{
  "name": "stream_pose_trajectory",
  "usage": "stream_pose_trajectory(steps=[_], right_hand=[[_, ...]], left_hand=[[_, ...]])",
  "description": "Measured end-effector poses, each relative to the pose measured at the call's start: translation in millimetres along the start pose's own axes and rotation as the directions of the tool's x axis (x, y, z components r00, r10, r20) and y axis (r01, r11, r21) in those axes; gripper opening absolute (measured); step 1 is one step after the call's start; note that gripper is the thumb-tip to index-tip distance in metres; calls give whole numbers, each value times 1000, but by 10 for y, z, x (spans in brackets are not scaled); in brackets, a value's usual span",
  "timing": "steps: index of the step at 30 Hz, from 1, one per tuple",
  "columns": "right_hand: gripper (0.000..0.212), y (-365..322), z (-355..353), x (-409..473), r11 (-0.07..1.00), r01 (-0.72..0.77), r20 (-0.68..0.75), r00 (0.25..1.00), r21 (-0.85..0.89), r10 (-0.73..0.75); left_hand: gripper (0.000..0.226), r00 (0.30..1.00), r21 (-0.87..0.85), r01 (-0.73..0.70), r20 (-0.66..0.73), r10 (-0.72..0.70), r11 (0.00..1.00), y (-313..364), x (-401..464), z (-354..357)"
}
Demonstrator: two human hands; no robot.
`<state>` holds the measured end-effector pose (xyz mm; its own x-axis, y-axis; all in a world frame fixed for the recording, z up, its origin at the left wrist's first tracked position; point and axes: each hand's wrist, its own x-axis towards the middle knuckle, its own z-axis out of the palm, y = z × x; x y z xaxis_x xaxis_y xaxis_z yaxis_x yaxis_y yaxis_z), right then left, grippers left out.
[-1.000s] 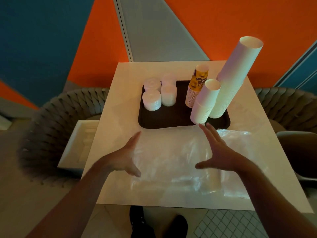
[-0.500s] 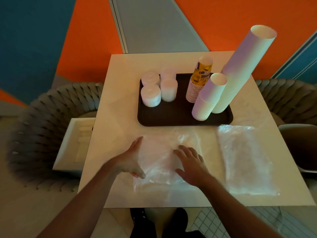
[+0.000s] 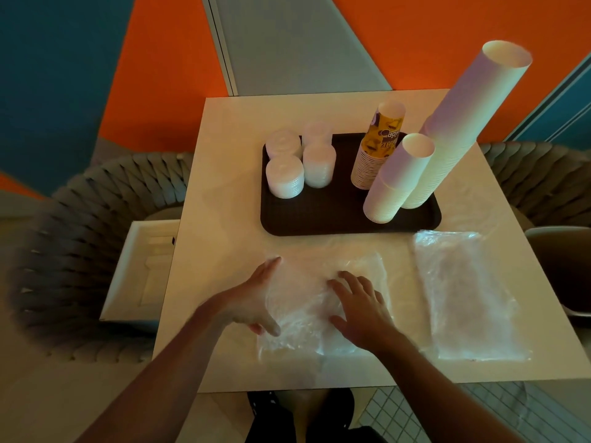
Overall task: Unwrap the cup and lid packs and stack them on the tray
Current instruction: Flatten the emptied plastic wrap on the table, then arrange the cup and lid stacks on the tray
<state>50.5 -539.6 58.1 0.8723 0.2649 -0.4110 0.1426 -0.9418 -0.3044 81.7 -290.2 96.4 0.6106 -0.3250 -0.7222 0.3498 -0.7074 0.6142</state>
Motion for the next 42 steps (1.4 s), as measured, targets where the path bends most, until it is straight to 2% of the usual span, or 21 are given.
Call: stream_pose_trajectory(steps=[1, 2, 3, 4, 5, 6, 7, 9, 10, 12, 15, 20, 24, 32, 35, 38, 40, 42], right_hand=[[76, 6, 10, -2, 1000, -3, 3, 1000, -2, 3], [77, 5, 15, -2, 1000, -7, 4, 1000, -5, 7], [77, 1, 10, -1, 1000, -9, 4, 1000, -12, 9], [78, -10, -3, 5, 1000, -10, 2, 1000, -20, 10], [79, -23, -20, 14, 1000, -9, -1, 1000, -25, 8], [80, -38, -38, 28, 1000, -1, -6, 1000, -28, 1], [82, -54, -53, 42, 999, 14, -7, 1000, -30, -15], [86, -88, -57, 75, 998, 54, 15, 998, -40, -54], [88, -101, -49, 86, 997, 66, 35, 997, -41, -65], [96, -100, -43, 104, 997, 67, 73, 995, -27, -65], [113, -11, -105, 126, 997, 59, 129, 990, -51, -52], [138, 197, -180, 138, 982, 64, 212, 977, -176, -26], [151, 363, -195, 148, 969, 83, 242, 970, -231, -25], [160, 561, -214, 156, 959, 92, 269, 963, -270, -17], [160, 558, -222, 167, 951, 105, 281, 960, -289, -21], [150, 546, -311, 175, 965, 107, 302, 953, -238, -31], [133, 531, -394, 168, 983, 94, 275, 960, -157, -48], [103, 531, -485, 138, 995, 78, 189, 980, -63, -64]], left_hand=[[128, 999, 45, 10, -50, -8, 999, -7, -4, -1], [116, 987, 132, 31, -159, -10, 991, 3, -22, 7], [100, 947, 240, 66, -321, 15, 968, 25, -44, 32], [84, 873, 340, 100, -482, 82, 935, 63, -68, 80], [71, 800, 416, 111, -576, 168, 902, 118, -92, 147], [62, 766, 477, 81, -592, 252, 875, 181, -100, 231], [56, 778, 536, 21, -539, 323, 844, 243, -91, 334], [58, 851, 627, -118, -336, 404, 770, 319, -1, 577], [64, 884, 647, -152, -249, 395, 747, 316, 78, 687], [80, 926, 660, -138, -178, 332, 738, 234, 255, 771], [105, 968, 652, -36, -165, 188, 757, -1, 440, 676], [139, 984, 701, 32, -146, 99, 712, -220, 397, 414], [151, 988, 749, 67, -143, 62, 659, -273, 363, 313], [166, 992, 812, 113, -122, -23, 572, -284, 360, 253], [163, 993, 827, 115, -99, -59, 550, -216, 332, 222], [138, 993, 756, 119, -106, -59, 644, -106, 277, 158], [108, 983, 667, 130, -186, -5, 733, -32, 210, 138], [85, 950, 602, 134, -304, 71, 787, 45, 122, 171]])
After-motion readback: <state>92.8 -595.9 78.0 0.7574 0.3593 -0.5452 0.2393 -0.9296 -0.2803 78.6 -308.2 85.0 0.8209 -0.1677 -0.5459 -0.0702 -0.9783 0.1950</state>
